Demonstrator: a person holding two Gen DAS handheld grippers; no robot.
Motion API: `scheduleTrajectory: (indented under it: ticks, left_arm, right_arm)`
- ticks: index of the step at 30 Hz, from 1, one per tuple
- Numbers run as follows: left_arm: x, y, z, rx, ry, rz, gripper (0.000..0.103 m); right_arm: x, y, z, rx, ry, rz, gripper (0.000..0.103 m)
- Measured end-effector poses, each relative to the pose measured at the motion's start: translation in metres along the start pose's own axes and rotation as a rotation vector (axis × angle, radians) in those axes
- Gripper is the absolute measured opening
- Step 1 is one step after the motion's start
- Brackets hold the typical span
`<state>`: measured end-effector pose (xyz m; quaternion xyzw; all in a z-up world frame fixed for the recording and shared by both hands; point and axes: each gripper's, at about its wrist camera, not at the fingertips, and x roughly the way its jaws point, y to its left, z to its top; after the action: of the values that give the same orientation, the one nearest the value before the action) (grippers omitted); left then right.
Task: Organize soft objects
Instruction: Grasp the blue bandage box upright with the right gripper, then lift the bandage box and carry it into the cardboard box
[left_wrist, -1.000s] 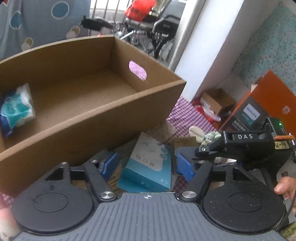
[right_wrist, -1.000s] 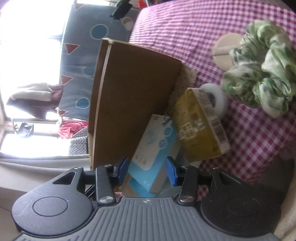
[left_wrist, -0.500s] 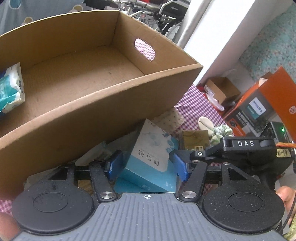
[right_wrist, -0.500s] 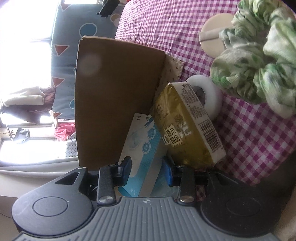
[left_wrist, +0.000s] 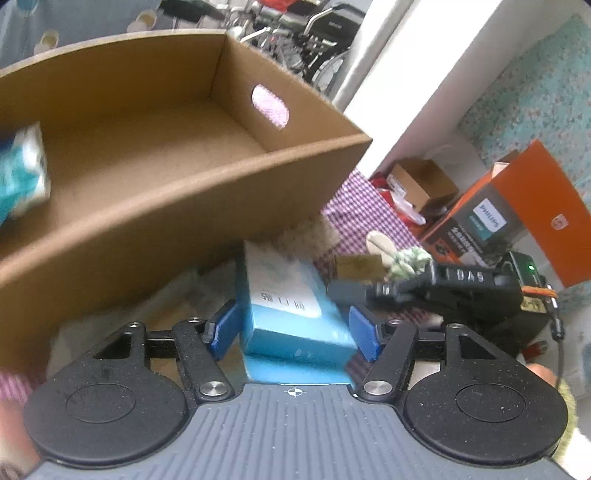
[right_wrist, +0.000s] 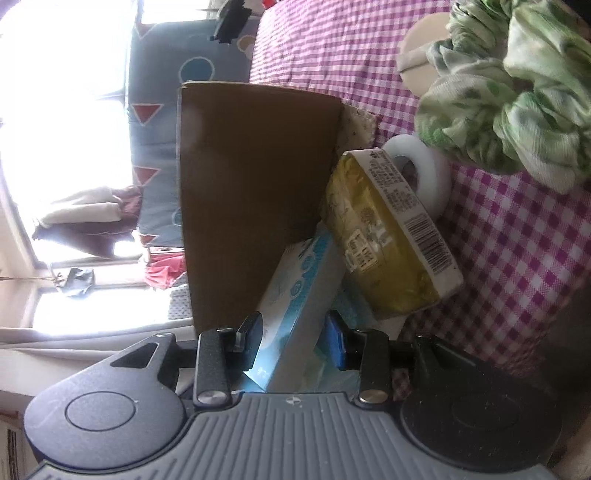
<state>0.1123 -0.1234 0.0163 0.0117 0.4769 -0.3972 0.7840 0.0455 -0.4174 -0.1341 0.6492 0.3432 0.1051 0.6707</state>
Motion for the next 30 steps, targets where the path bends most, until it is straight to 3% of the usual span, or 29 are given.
scheduleTrajectory:
  ticks: [7,14,21,30]
  left_arm:
    - [-0.007,0.007,-0.025,-0.082,0.04,-0.044,0.064]
    - [0.007,0.016,-0.028,-0.13,0.049,-0.005,0.064]
    - [0.01,0.011,-0.029,-0.105,0.025,-0.004,0.066]
    - [-0.008,0.002,-0.033,-0.097,-0.019,-0.004,0.067]
  right_arm:
    - [0.014,0.007,-0.007,-0.065,0.069,-0.003,0.04]
    - [0.023,0.015,-0.006,-0.109,0.082,-0.043,0.04]
    - [0.024,0.035,-0.016,-0.227,0.066,-0.099,0.036]
    - [0.014,0.066,-0.032,-0.317,0.075,-0.094,0.036]
